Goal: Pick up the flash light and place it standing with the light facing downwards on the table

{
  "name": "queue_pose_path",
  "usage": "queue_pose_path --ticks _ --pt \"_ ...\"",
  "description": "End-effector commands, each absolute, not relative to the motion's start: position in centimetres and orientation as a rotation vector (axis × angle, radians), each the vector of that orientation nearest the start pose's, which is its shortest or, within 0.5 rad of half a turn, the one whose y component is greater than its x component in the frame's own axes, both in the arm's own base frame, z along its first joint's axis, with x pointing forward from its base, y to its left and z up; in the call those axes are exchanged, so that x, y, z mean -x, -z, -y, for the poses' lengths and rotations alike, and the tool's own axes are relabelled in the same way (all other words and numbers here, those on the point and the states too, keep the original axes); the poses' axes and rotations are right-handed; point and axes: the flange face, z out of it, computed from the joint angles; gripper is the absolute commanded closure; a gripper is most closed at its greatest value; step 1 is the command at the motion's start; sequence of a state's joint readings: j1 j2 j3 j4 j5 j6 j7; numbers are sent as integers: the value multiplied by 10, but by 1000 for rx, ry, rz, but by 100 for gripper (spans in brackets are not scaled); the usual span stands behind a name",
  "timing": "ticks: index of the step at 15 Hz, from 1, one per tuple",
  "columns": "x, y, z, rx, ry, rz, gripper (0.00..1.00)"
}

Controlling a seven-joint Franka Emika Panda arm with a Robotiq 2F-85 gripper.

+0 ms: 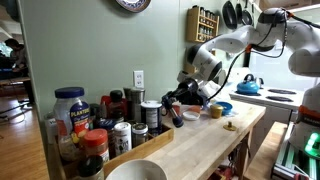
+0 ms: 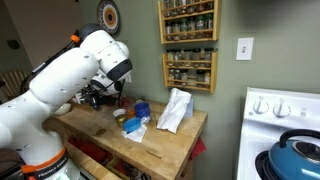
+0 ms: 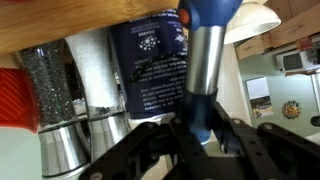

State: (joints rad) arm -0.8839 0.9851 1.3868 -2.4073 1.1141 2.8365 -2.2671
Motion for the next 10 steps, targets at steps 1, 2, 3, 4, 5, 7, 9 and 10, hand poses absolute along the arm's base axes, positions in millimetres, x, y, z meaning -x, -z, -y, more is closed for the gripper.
queue_pose_path --ticks 1,2,3,4,5,7,9,10 --pt "-434 -210 -242 1470 945 1295 92" --pt "-435 -207 -241 1462 957 1297 92" --pt "-436 -204 -240 1447 978 1298 92" --pt "-437 -203 -239 1431 999 1301 92" --pt "-438 -200 -238 1419 1017 1300 92" --pt "-439 -196 -239 1383 1055 1294 92" --pt "-440 -190 -240 1355 1081 1284 92" --pt "-440 -187 -241 1340 1091 1280 92"
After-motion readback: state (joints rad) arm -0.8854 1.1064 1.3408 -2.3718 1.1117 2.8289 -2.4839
